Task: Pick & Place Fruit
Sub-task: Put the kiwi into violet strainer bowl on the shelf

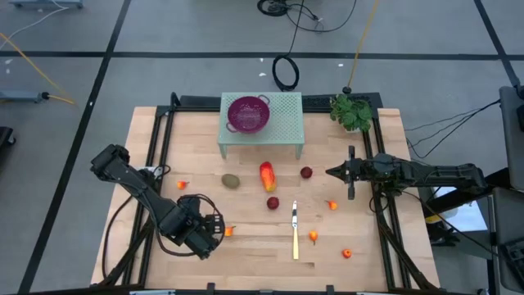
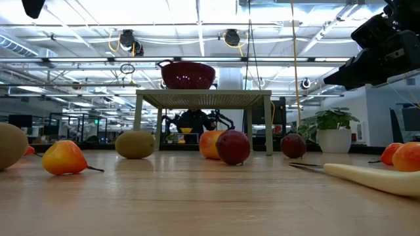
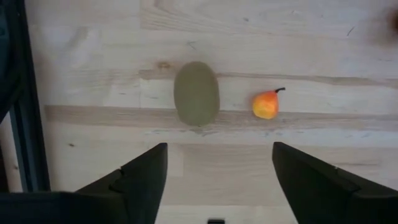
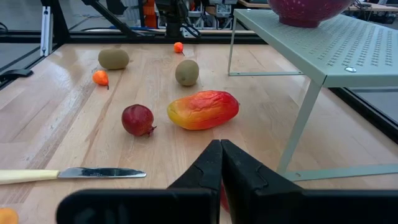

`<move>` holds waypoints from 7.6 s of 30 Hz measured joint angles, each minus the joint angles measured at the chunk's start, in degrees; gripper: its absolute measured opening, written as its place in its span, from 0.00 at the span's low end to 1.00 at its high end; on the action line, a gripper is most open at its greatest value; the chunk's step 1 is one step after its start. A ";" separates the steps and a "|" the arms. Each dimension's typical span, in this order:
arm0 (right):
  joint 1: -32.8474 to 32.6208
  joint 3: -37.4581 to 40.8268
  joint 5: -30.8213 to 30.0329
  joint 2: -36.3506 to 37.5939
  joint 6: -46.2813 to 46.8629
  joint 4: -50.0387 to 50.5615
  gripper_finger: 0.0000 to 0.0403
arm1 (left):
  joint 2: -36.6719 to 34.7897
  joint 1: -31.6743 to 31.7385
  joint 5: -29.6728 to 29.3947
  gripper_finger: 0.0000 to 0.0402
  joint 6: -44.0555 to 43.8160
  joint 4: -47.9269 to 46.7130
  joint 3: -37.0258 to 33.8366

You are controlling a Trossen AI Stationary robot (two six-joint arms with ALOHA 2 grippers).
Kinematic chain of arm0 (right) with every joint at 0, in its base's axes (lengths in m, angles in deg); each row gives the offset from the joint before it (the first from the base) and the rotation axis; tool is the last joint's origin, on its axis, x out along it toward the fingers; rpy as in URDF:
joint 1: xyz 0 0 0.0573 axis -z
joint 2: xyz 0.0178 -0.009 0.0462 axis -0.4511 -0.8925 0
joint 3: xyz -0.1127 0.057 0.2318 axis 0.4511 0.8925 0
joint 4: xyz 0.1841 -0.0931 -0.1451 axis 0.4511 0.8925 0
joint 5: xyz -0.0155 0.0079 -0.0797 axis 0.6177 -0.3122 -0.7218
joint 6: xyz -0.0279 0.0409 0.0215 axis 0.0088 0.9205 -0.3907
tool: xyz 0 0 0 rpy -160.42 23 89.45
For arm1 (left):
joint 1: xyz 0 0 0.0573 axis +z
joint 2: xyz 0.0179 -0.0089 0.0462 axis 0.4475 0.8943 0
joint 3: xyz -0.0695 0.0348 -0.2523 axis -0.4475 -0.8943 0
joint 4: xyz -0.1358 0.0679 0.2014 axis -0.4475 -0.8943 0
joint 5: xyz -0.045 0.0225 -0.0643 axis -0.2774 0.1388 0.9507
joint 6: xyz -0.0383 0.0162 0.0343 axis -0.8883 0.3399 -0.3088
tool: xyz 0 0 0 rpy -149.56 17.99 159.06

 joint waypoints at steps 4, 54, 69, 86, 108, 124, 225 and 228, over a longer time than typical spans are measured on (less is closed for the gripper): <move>-0.01 0.01 0.02 -0.01 0.00 0.00 0.01 | 0.00 0.00 0.01 0.80 -0.01 -0.13 0.00; 0.00 0.00 0.02 0.00 0.00 0.00 0.01 | 0.02 0.20 2.13 0.99 -0.93 17.52 -15.94; -0.01 0.01 0.01 0.00 0.00 0.00 0.01 | 0.02 2.55 2.15 0.99 6.25 22.92 -21.19; -0.01 0.01 0.02 -0.01 0.00 0.00 0.01 | 0.02 3.91 6.63 0.99 8.14 28.54 -27.78; -0.01 0.01 0.00 -0.01 0.00 0.00 0.01 | 0.02 3.98 7.52 0.99 8.15 39.01 -33.55; -0.01 0.01 0.00 -0.01 2.93 0.00 0.01 | -0.04 3.98 7.84 0.53 10.33 36.67 -33.55; -0.01 0.01 0.00 0.01 2.75 0.02 0.01 | -0.63 22.24 -0.88 0.53 81.00 121.03 -33.51; -0.01 0.00 0.00 0.01 2.75 0.02 0.01 | -0.63 22.26 -0.87 0.51 85.60 127.43 -33.51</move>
